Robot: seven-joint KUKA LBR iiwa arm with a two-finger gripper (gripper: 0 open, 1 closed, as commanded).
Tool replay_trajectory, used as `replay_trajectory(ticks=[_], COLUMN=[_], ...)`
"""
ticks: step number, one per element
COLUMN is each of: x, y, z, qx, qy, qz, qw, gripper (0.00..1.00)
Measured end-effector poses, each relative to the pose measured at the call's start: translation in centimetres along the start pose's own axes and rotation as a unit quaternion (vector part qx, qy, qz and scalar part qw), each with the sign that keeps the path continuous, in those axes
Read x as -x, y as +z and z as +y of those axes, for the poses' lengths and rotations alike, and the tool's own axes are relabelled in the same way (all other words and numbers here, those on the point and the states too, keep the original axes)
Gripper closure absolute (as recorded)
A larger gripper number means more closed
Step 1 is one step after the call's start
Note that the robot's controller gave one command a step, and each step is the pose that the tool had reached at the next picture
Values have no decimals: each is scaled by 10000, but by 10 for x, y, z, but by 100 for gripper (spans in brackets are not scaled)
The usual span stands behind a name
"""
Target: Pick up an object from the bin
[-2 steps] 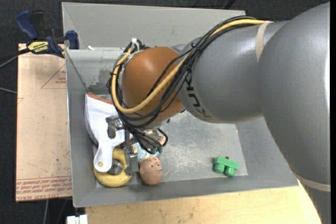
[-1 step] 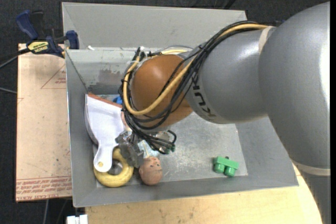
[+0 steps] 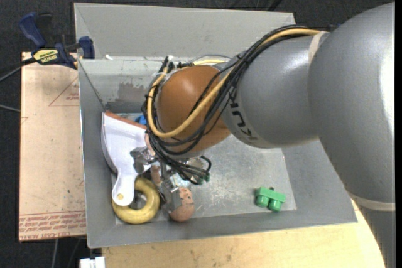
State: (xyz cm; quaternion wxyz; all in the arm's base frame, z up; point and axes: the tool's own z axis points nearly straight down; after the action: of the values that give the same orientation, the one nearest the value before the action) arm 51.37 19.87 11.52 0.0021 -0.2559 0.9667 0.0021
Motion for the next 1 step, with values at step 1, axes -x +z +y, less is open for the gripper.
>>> replay_trajectory(ticks=[1], x=[0], y=[0], z=[0], qx=[0], qy=[0], qz=[0], qw=[10000], gripper=[0])
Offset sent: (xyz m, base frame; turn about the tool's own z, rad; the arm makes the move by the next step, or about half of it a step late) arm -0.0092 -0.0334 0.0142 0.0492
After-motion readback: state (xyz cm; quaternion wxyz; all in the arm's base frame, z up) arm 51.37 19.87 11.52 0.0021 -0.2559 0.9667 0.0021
